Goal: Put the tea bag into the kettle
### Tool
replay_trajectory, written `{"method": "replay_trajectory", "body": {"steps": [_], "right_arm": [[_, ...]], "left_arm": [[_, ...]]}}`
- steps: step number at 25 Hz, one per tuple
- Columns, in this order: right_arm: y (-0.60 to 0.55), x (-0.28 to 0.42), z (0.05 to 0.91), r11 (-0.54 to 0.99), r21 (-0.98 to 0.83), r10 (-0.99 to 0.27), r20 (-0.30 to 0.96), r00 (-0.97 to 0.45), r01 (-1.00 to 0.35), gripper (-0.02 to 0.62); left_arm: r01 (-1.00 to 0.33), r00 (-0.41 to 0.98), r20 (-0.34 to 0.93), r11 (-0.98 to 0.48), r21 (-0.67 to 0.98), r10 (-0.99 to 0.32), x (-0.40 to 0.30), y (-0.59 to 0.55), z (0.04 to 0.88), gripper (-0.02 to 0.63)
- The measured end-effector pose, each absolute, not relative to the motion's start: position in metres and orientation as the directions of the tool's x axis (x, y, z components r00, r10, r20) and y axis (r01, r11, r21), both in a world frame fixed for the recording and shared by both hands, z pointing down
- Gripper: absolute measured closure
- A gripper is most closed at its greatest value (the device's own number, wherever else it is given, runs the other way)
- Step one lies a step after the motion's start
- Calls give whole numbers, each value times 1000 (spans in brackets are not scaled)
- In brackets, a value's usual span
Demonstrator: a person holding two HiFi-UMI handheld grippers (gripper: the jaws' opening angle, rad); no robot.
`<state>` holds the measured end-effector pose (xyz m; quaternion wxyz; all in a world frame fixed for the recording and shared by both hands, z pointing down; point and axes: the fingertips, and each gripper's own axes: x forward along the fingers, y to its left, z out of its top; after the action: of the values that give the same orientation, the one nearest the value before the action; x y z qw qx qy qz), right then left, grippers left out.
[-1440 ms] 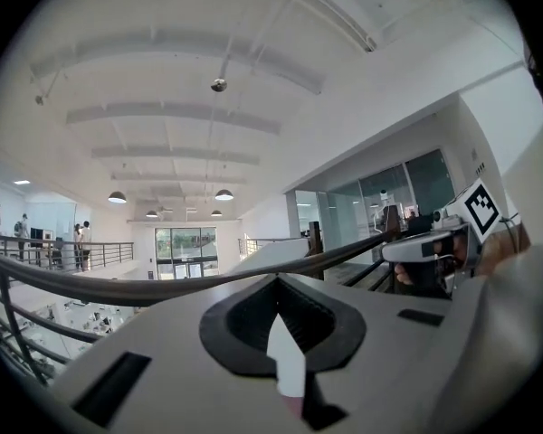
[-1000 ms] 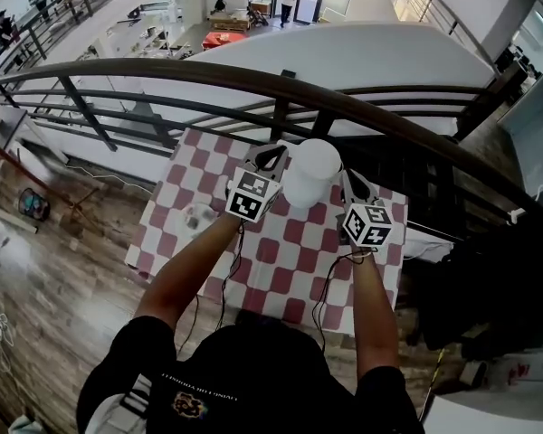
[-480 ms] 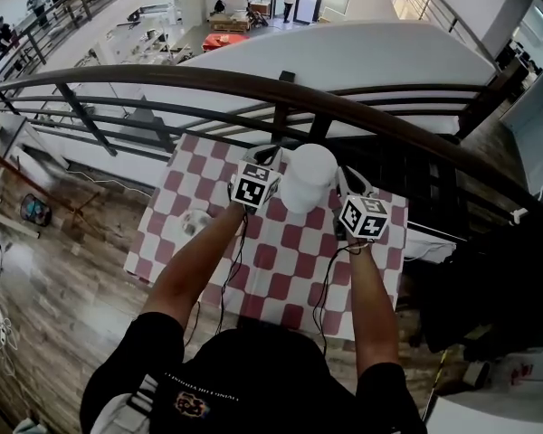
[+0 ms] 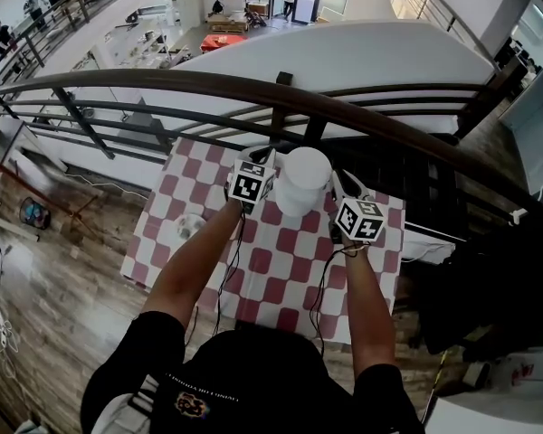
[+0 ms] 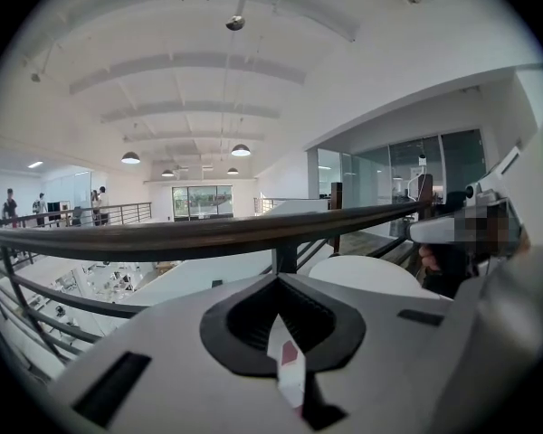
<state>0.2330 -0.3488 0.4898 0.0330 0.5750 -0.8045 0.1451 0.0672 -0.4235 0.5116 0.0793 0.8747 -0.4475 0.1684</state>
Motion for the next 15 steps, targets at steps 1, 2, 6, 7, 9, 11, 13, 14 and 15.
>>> {"method": "replay_trajectory", "body": {"steps": [1,2,6,7,9,11,13,14,15], "right_arm": [[-350,233,491,298,-199,-915,219,-339,-934,543],[-351,233,491,299,-203,-915,218,-341,-932,541],[-353,231,496,303,-214,-912,219,-348,-929,541],[-351,231,498,302,-217,-911,222,-349,-928,541],[-349,232,502,302,-220,-910,225,-349,-928,541],[-349,232,503,300,-223,-910,224,-348,-928,541],[-350,231,503,300,-223,-911,223,-348,-927,541],[-351,231,503,301,-222,-910,222,-349,-927,541],[-351,230,503,301,-221,-910,222,-349,-927,541]], "left_arm": [[-810,542,369,-586,-9,-755,67,-424,513,607],[-811,541,372,-585,-8,-754,67,-424,514,607],[-811,539,385,-585,-3,-749,67,-427,521,607],[-811,541,387,-585,5,-747,68,-425,524,607],[-813,544,379,-582,16,-749,69,-423,526,607],[-813,541,379,-582,6,-751,69,-423,525,607],[-810,543,378,-586,1,-750,68,-425,524,607],[-808,550,370,-589,12,-748,68,-425,523,607],[-806,559,361,-591,27,-746,67,-425,524,607]]}}
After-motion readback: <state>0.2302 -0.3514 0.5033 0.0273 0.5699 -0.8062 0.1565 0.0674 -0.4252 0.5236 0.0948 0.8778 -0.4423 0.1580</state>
